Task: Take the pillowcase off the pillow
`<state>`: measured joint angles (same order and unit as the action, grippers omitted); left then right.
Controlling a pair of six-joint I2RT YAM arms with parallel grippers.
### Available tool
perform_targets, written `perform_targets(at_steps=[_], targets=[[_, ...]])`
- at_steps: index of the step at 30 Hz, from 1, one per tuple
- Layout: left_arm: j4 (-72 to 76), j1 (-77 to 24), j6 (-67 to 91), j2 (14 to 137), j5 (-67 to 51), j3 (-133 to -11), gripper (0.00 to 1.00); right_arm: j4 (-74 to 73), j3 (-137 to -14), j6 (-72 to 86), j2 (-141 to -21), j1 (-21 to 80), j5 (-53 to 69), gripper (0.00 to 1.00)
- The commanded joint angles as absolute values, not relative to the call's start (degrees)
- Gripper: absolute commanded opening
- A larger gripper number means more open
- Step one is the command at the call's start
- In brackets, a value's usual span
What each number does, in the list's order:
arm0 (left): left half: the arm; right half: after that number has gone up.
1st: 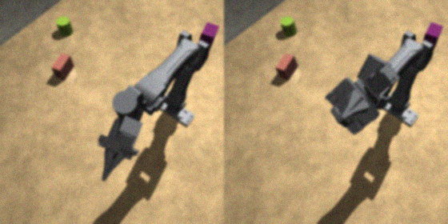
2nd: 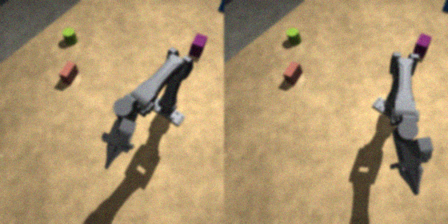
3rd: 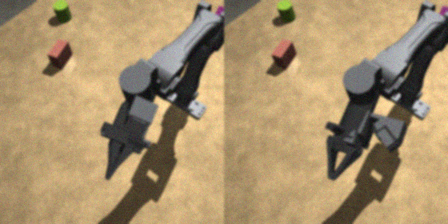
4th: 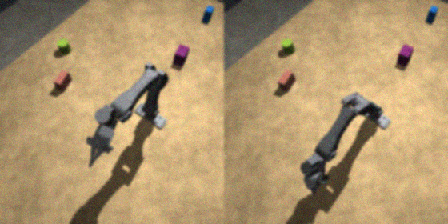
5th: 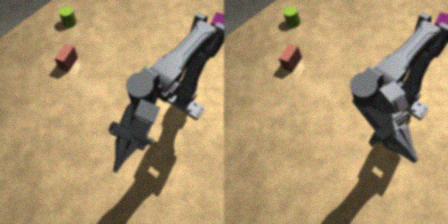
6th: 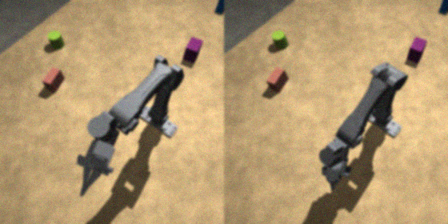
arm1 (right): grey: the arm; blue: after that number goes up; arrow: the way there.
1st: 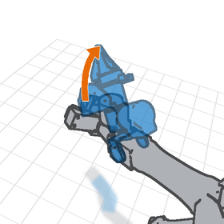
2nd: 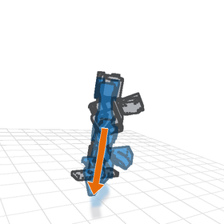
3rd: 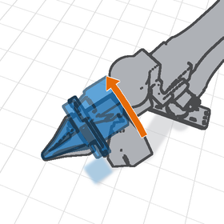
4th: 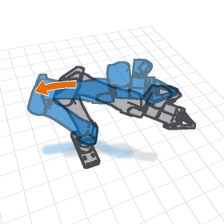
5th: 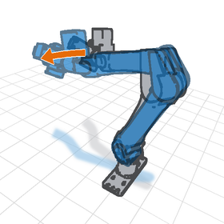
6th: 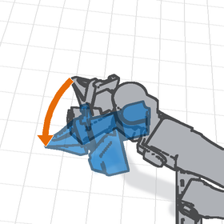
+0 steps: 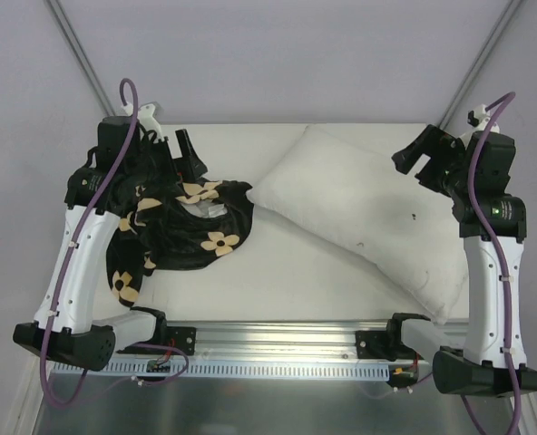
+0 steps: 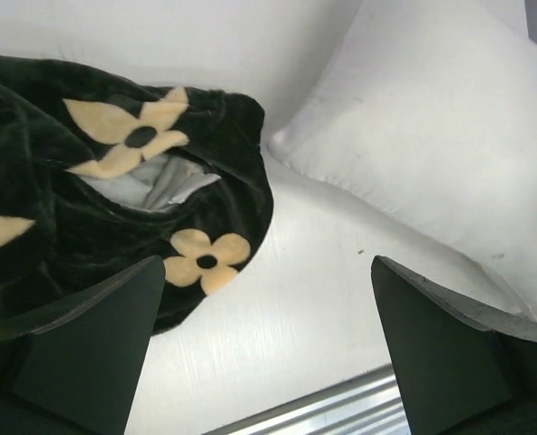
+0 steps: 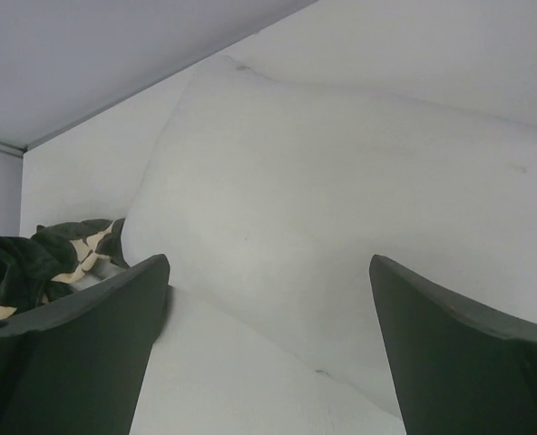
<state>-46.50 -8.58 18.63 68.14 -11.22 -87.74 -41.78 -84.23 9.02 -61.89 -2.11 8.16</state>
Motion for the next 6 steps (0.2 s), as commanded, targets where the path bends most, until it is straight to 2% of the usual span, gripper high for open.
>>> perform_targets(at_steps=[1, 6], targets=[[-44.83, -12.48, 18.89, 65.83, -9.32, -85.35, 0.99, -42.89, -83.15, 6.68, -60.47, -1.85, 4.04, 0.96], [-43.95, -13.10, 19.16, 64.86, -9.05, -83.06, 0.99, -43.59, -81.91, 6.86, -61.26, -1.85, 3.78, 0.96]])
